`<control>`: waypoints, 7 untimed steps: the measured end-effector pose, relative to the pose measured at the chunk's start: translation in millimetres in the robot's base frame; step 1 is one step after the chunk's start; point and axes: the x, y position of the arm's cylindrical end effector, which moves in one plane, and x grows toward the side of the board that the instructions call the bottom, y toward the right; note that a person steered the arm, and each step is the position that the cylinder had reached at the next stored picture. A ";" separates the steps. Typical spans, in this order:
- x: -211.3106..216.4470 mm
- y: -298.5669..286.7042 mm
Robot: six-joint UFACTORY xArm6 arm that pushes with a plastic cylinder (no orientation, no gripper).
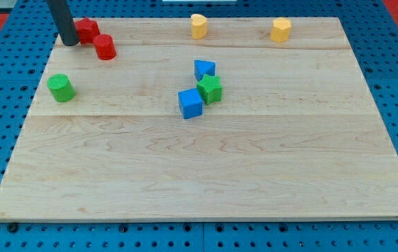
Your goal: Move the red circle to the top left of the blue triangle
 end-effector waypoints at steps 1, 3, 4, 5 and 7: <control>31.0 53.3; 46.7 78.8; 35.7 74.9; 30.2 80.5; 24.8 81.7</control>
